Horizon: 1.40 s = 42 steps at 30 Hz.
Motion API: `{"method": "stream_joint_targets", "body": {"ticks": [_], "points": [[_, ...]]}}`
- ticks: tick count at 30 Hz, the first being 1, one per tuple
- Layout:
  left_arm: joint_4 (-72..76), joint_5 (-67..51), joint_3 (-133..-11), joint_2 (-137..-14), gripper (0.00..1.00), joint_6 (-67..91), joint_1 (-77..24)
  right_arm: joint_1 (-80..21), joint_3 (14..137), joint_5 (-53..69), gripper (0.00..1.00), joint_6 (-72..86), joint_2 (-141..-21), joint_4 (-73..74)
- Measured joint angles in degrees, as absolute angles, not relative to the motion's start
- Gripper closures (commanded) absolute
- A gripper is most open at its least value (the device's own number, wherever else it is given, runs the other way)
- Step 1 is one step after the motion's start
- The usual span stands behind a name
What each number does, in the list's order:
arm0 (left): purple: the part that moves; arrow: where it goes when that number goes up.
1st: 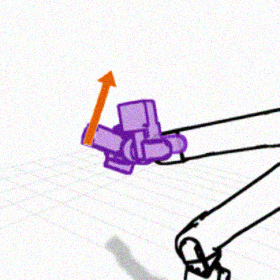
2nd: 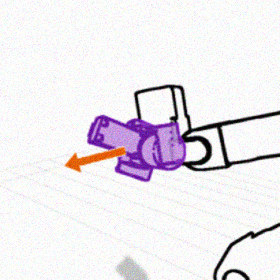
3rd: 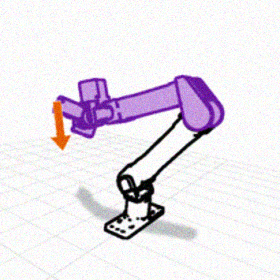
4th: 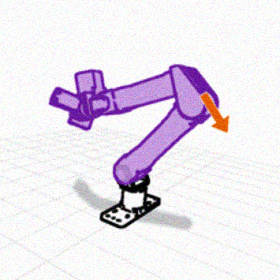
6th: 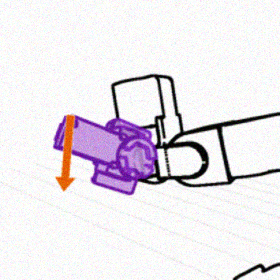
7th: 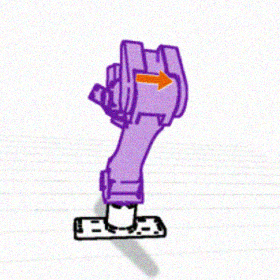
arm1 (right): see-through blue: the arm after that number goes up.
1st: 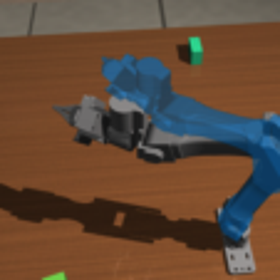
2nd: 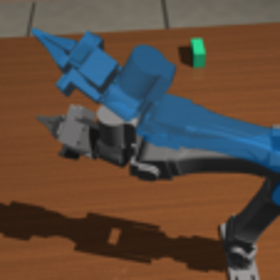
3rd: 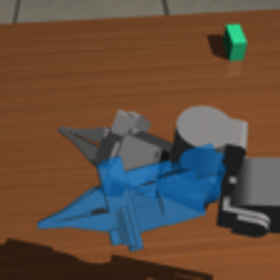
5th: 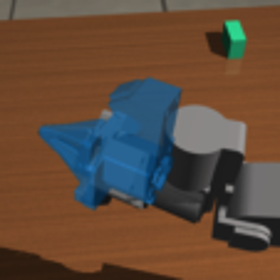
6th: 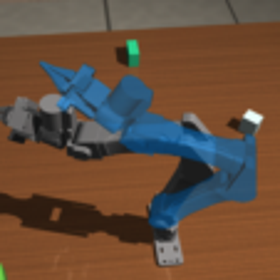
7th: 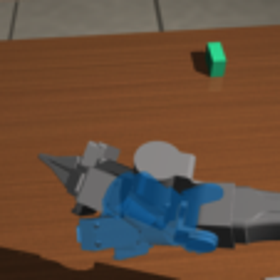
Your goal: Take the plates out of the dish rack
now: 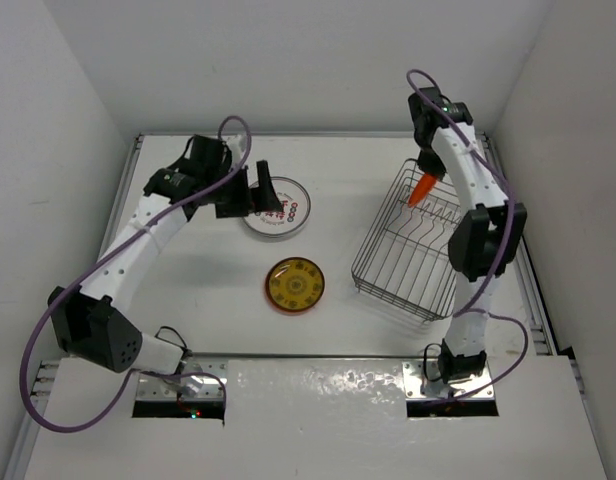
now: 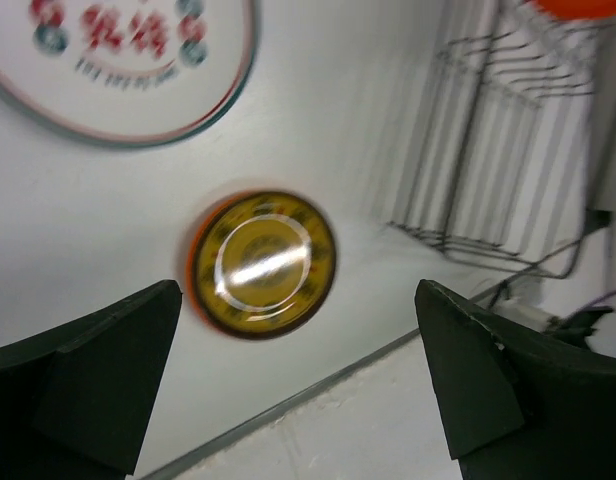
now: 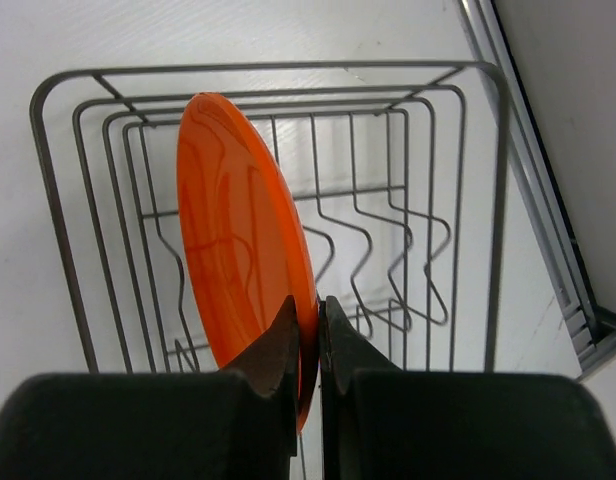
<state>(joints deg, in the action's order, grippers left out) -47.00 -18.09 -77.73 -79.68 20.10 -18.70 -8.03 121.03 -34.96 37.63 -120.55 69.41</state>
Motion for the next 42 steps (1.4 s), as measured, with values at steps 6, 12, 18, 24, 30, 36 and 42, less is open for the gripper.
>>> {"method": "stream_joint_targets", "body": {"ticks": [6,12,18,24,30,36,42], "points": [[-35.90,-29.67,-87.59,-82.54,0.00,25.04,-18.70,-10.02,107.26,-29.67,1.00,31.55,-99.63,62.59],[-23.94,-38.28,-88.82,-87.24,0.05,31.40,-18.70,-11.03,89.84,2.55,1.00,25.45,-81.12,43.27],[-24.60,-39.03,-88.82,-92.18,0.27,31.29,-18.70,-12.05,70.04,30.70,1.00,39.20,-80.97,14.31],[-24.32,-39.16,-88.05,-92.23,0.87,30.65,-18.68,-14.63,67.35,38.59,1.00,49.32,-84.25,0.99],[-23.73,-39.24,-87.53,-91.37,1.00,30.02,-18.33,-14.83,66.22,40.05,0.79,53.71,-85.30,-4.69],[-26.35,-36.75,-82.13,-90.85,1.00,27.46,-18.68,-15.05,68.05,35.68,0.01,48.90,-85.08,5.34],[-32.86,-32.86,-66.39,-87.37,0.98,22.35,-18.70,-13.91,77.49,18.00,0.01,38.46,-84.82,29.91]]}}
